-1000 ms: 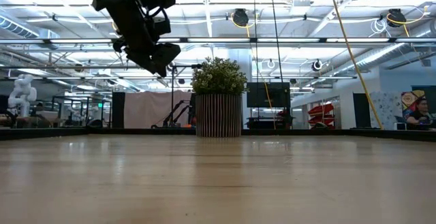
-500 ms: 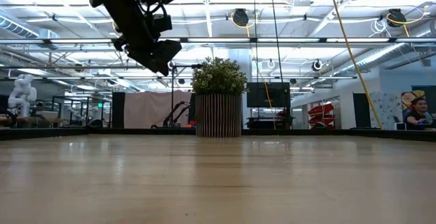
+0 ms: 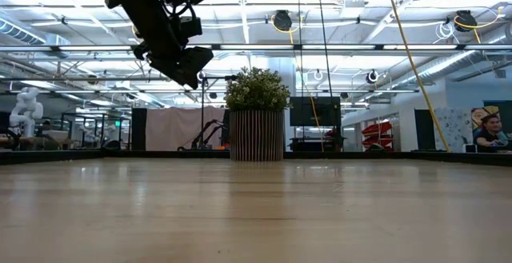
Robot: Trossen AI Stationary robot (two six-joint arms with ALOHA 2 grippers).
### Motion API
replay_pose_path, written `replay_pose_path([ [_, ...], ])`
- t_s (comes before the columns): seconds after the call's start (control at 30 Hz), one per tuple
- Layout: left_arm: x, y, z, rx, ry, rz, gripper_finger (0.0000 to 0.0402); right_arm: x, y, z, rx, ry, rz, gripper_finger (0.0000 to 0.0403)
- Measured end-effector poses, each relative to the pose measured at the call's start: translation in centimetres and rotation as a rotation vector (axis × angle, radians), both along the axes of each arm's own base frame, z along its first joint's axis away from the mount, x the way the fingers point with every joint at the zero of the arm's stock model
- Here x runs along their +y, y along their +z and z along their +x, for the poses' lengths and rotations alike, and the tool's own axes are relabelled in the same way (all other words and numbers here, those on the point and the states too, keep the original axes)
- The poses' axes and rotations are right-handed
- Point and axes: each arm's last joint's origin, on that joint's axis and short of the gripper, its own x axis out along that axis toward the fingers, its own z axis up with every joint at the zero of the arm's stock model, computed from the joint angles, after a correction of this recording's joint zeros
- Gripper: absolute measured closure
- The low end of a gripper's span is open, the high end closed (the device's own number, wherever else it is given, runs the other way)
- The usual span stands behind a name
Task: Nest measuring cups in basket
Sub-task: Put the nested measuring cups into the orange bin
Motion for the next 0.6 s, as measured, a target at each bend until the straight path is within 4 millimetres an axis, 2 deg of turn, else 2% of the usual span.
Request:
replay_pose_path([
  [0.33, -0.1, 0.0, 0.1, -0.010, -0.001, 0.001, 0.0215, 0.3, -0.1, 1.0, 0.037, -0.280, -0.020, 0.0277],
  [0.6, -0.4, 0.1, 0.2, -0.013, -0.013, 0.002, 0.0215, 0.2, -0.1, 1.7, 0.027, -0.417, -0.045, 0.0277],
])
